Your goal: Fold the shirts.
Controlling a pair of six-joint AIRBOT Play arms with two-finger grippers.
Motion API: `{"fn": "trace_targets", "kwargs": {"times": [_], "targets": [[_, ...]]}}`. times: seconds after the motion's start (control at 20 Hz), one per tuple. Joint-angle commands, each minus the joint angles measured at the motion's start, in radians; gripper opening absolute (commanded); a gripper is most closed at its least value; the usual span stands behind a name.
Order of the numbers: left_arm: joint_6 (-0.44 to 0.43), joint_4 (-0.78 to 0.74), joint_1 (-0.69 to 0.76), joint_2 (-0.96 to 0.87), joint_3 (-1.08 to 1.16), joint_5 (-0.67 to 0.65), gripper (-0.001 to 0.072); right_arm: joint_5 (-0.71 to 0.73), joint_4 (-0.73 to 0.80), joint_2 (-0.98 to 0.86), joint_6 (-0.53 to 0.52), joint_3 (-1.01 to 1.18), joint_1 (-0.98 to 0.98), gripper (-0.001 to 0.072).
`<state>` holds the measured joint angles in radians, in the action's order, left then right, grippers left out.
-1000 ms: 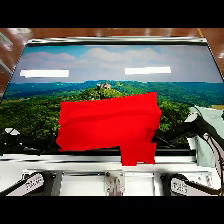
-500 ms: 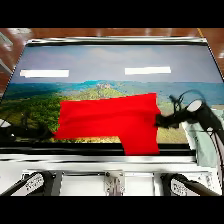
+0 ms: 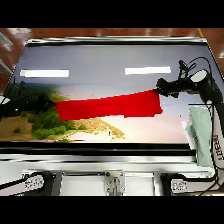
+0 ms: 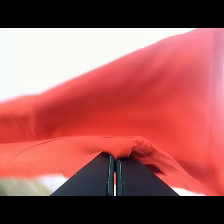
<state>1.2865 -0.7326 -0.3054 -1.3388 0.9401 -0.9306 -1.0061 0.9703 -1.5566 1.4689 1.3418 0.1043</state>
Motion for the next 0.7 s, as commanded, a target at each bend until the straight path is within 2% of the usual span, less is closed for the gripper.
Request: {"fn": "trace_targets", "kwargs": {"times": [0.0, 0.05, 0.1, 0.15, 0.2, 0.25, 0.3, 0.45, 0.55, 0.65], "targets": [[0.073, 0.032, 0.053, -0.140, 0.094, 0.056, 0.0041, 0.024, -0.026, -0.133, 0.039, 0.067, -0.002, 0.0064], [0.072, 0.034, 0.060, -0.166, 0.103, 0.056, 0.0046, 0.009, 0.001, -0.163, 0.048, 0.066, -0.002, 0.0064], [0.070, 0.034, 0.067, -0.188, 0.107, 0.056, 0.0138, 0.004, 0.023, -0.186, 0.047, 0.066, -0.002, 0.0064], [0.069, 0.034, 0.069, -0.203, 0.109, 0.056, 0.0450, 0.008, 0.035, -0.201, 0.043, 0.066, -0.002, 0.0111], [0.069, 0.033, 0.068, -0.209, 0.109, 0.043, 0.0704, 0.023, 0.035, -0.204, 0.021, 0.067, 0.002, 0.0448], [0.068, 0.026, 0.058, -0.207, 0.109, 0.027, 0.0700, 0.025, 0.035, -0.195, -0.037, 0.068, 0.011, 0.0707], [0.069, 0.026, 0.044, -0.204, 0.109, 0.013, 0.0700, 0.019, 0.064, -0.181, -0.069, 0.073, 0.024, 0.0707], [0.069, 0.022, -0.006, -0.201, 0.109, -0.072, 0.0700, -0.052, 0.194, -0.149, -0.045, 0.074, 0.079, 0.0707], [0.068, 0.015, -0.018, -0.199, 0.109, -0.142, 0.0699, -0.158, 0.195, -0.183, -0.065, 0.074, 0.103, 0.0708], [0.044, 0.015, -0.012, -0.190, 0.109, -0.201, 0.0699, -0.181, 0.186, -0.219, -0.074, 0.074, 0.108, 0.0708]]}}
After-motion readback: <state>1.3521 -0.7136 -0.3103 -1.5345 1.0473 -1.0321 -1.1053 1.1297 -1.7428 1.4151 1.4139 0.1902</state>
